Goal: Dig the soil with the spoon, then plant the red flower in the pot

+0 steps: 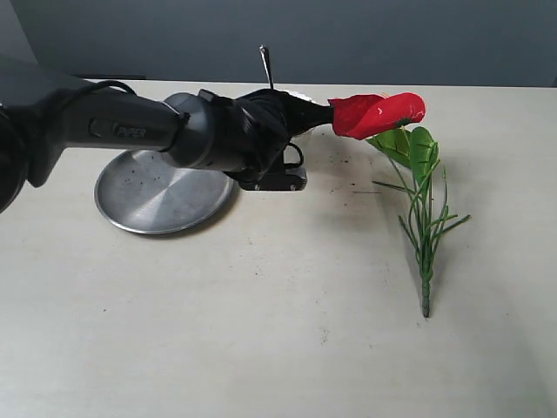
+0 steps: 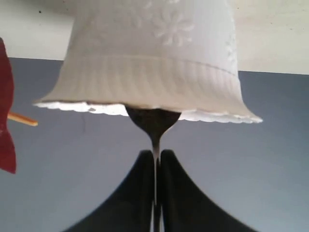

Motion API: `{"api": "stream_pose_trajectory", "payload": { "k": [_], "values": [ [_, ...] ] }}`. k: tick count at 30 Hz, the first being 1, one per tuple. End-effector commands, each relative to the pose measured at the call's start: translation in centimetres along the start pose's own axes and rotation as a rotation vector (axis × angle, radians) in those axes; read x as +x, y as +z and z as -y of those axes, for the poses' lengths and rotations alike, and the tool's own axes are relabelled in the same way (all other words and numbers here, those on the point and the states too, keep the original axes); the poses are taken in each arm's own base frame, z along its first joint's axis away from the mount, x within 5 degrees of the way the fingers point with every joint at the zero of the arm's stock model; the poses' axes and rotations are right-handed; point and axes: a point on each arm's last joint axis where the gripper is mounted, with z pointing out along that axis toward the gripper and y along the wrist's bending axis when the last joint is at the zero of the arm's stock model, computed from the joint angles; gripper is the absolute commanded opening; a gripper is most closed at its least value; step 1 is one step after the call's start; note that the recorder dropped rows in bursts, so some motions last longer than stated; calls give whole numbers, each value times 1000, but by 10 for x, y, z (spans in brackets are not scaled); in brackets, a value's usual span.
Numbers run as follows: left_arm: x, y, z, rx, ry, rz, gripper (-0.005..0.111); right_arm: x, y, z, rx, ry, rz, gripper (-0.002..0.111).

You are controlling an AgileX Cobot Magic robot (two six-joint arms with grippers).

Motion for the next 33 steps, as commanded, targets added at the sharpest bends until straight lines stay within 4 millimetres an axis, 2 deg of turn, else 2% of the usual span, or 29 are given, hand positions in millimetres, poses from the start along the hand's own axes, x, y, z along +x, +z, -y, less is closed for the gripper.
{"api": "stream_pose_trajectory", "payload": {
  "k": [1,10,19,27,33],
  "values": [
    [12,-8,1,15,-26,-35,0,0,0,0,2,-5,12,0],
    [21,-12,2,20,-33,-57,0,0,0,0,2,-5,12,0],
    [44,-7,-3,-55,-77,-70,0,0,0,0,2,-5,12,0],
    [40,7,13,-23,-81,-49,0,0,0,0,2,-5,12,0],
    [32,10,10,-50,-81,-16,0,0,0,0,2,-5,12,0]
  ]
}}
